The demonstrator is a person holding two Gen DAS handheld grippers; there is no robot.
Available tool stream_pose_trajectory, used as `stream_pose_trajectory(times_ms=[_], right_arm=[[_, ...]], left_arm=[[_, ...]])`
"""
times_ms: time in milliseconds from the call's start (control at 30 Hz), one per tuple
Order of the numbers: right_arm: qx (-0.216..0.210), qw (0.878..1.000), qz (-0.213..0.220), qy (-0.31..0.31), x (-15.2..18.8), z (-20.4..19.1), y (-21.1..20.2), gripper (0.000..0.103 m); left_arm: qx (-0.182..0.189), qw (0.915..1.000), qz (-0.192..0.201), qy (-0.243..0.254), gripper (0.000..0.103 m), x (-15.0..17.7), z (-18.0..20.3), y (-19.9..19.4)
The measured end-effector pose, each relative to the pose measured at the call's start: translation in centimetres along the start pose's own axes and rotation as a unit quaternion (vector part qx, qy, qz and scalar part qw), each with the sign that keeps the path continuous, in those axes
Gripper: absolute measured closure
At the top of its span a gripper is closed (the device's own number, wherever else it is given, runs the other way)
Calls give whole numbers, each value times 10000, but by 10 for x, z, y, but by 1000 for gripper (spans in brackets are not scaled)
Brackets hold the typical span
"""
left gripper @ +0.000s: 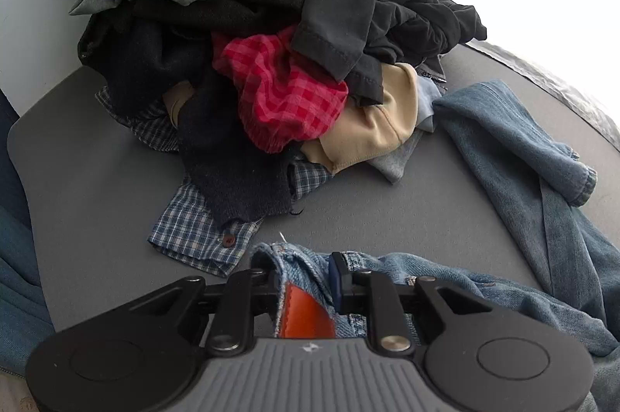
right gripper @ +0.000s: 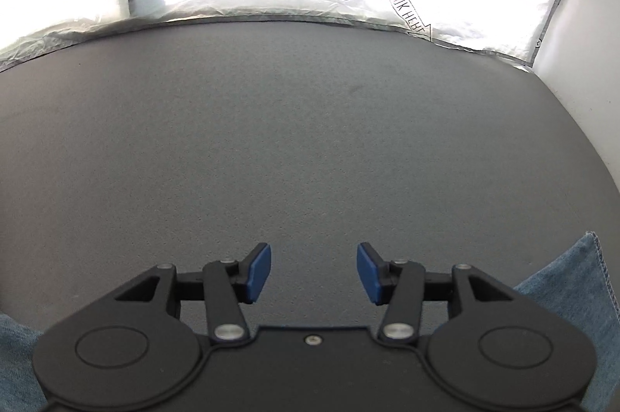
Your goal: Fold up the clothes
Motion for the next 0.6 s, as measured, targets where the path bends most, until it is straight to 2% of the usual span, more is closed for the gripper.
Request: stream_pose_trajectory(times_ms=[100,167,233,333,433,533,600], right_arm=[[-105,9999,-34,-95,-1,-9,1,49],[-173,9997,-28,-168,-4,-16,1,48],[-273,9995,6,-164,-9,-24,0,46],[-503,9986,66,-172,-19,-38,0,43],[-697,9970,94,-325,-26,-59,4,43],[-924,9949,24,-397,-31,-81,12,43],[-1116,9932,-1,-345,-38,-99,16,43]], left_arm=[[287,9989,296,-201,68,-23,12,-17],[410,9973,498,-344,56,-37,21,-26],[212,9958,818,-359,33,-49,28,-34],[252,9938,1007,-407,32,-61,38,-40],[795,9924,933,-87,32,-61,64,-35],[1016,9889,884,633,32,-46,103,-26],[1225,9826,769,1164,32,-35,130,-20]])
Point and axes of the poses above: each gripper's, at about its wrist camera, not at the fingertips, and y roughly the way its jaws point, z to its right, x to its underside, the point moved 7 cm from there along y, roughly the way its jaws point, and after that the axes turned 1 degree about -y, right-handed, at the moved point
